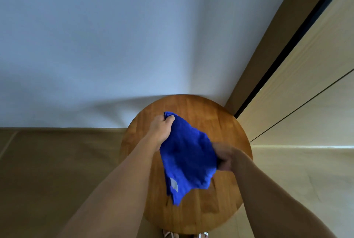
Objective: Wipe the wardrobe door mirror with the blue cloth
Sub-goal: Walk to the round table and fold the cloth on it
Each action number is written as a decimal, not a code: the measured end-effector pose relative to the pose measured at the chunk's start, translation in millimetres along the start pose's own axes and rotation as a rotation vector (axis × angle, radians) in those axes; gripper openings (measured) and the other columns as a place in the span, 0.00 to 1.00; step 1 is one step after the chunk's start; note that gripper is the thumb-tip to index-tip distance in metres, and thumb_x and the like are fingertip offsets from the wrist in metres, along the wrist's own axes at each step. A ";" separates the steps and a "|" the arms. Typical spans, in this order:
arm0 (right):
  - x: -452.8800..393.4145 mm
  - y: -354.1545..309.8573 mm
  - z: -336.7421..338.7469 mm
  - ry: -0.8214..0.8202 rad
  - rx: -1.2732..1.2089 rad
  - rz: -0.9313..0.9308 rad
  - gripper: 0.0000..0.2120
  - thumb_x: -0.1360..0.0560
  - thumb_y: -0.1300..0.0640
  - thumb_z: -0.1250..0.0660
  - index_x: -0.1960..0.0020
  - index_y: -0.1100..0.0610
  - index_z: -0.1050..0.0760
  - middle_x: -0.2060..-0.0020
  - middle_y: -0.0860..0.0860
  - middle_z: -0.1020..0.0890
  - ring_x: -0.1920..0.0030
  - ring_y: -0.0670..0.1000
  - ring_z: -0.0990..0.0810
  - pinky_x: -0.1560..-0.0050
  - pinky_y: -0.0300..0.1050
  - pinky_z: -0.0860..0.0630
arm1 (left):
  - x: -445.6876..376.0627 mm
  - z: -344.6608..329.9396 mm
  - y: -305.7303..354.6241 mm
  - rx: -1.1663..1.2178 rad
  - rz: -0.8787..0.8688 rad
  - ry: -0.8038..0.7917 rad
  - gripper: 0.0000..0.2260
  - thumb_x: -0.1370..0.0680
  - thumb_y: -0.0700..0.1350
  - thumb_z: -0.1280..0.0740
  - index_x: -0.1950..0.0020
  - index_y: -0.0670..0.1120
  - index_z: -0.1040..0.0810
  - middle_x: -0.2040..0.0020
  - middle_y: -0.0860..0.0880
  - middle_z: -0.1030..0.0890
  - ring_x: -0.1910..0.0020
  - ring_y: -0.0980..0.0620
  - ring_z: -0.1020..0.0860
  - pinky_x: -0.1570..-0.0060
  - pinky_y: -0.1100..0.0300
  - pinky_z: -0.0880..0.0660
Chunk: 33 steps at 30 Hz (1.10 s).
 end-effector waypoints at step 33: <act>-28.8 -13.2 2.2 0.146 -0.467 -0.064 0.28 0.26 0.35 0.38 0.51 0.62 0.23 0.61 0.60 0.16 0.63 0.58 0.16 0.62 0.49 0.19 | 4.8 -30.1 -56.1 0.552 0.502 -0.382 0.18 0.30 0.51 0.26 0.44 0.43 0.20 0.49 0.44 0.16 0.50 0.45 0.18 0.54 0.53 0.22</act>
Point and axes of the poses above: each hand's wrist, its own x-axis away from the middle knuckle, its own z-axis out of the back of the hand, y = z × x, the point moved 4 cm from there along -x, towards the middle knuckle
